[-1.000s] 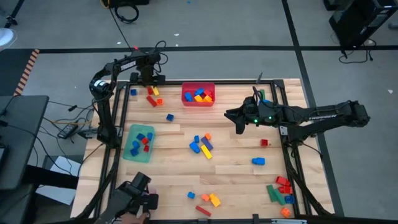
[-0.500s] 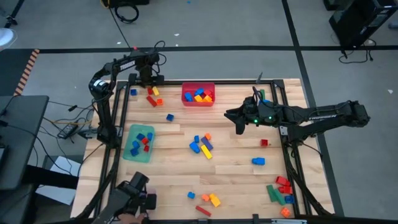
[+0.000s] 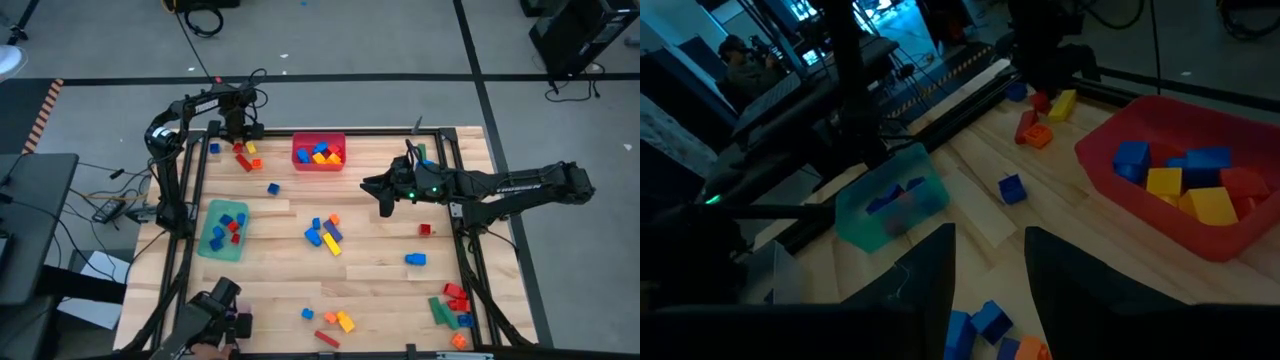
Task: Sort blocks by size
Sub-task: Put the red 4 studded building block into the teal bin
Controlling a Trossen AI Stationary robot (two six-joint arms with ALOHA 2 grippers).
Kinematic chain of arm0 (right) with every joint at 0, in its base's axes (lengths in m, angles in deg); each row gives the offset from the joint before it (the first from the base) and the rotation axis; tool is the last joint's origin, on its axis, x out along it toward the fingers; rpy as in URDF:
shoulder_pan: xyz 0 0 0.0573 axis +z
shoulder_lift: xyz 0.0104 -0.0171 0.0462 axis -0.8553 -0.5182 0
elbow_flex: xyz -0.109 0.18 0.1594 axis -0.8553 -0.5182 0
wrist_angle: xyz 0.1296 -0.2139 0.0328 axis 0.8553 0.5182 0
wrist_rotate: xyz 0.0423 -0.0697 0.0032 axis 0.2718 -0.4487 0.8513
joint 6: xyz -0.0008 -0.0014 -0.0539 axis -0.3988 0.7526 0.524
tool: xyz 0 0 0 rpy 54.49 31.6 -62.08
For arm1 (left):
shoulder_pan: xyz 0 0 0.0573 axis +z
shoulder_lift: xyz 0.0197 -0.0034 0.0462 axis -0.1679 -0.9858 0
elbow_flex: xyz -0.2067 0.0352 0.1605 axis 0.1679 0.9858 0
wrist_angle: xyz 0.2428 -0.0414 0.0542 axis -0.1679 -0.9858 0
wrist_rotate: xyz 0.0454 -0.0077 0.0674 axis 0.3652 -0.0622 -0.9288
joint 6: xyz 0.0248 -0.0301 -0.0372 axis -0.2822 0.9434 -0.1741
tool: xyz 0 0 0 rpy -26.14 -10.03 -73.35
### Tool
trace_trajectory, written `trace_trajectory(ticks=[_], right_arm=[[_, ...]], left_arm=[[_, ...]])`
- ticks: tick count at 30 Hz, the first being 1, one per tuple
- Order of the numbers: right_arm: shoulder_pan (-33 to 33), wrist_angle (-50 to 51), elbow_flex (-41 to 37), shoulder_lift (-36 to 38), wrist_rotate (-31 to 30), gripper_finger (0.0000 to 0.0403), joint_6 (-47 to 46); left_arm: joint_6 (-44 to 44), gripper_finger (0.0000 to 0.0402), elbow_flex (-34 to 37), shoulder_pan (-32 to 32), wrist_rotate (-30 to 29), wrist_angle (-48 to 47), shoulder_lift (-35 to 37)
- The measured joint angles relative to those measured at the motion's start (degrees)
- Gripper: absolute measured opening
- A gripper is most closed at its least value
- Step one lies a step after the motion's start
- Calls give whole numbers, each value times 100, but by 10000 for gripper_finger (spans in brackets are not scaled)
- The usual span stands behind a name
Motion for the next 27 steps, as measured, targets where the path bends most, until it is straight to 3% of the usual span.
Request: trace_trajectory(ticks=[19,27], right_arm=[[0,-2,0,0,0,136,-4],[0,-4,0,0,0,136,-4]], left_arm=[[-441,176,0,0,-302,-300,0],[-454,154,0,0,-306,-277,0]])
